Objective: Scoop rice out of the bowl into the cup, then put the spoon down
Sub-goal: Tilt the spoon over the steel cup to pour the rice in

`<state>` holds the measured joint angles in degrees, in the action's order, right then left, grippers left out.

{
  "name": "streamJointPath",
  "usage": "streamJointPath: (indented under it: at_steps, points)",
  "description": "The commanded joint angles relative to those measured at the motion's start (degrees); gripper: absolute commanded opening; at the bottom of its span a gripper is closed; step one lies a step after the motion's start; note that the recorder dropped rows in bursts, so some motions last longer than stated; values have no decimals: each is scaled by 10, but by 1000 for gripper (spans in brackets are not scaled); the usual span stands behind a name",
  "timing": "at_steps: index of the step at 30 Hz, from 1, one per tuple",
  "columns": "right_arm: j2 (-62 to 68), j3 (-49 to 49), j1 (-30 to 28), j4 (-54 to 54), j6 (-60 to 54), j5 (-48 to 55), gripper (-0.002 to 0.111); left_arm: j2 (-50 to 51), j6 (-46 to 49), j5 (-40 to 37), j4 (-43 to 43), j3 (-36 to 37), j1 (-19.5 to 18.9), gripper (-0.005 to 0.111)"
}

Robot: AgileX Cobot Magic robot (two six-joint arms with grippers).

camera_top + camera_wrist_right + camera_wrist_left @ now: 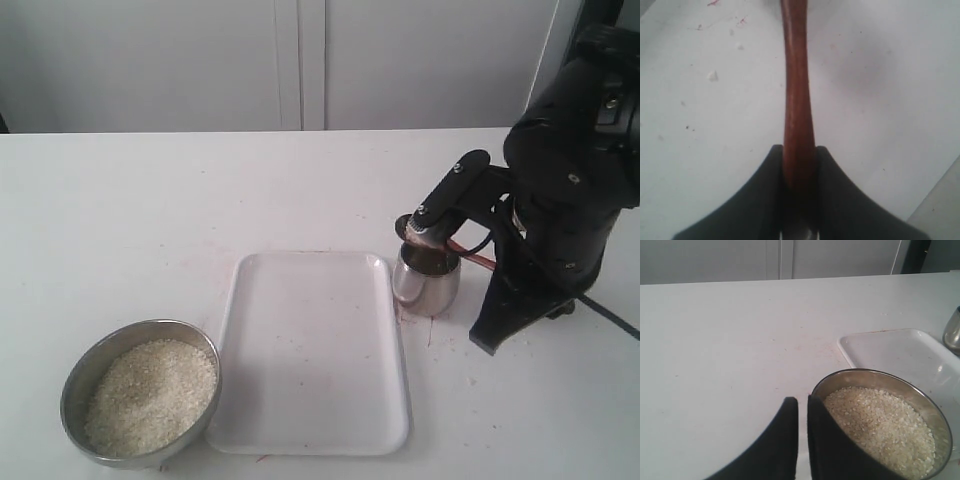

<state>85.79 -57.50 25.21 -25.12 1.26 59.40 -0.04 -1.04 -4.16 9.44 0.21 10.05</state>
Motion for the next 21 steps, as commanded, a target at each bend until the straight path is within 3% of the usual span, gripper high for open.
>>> streamJointPath:
  at_steps: [1,7,21]
  points:
    - [0,3,-7,-37,4,-8,0,0,0,-2,3,-2,5,14]
    - [0,3,-7,-117,4,-4,0,0,0,-2,3,-2,5,14]
    - [23,11,-7,-172,25,-10,0,0,0,-2,3,-2,5,14]
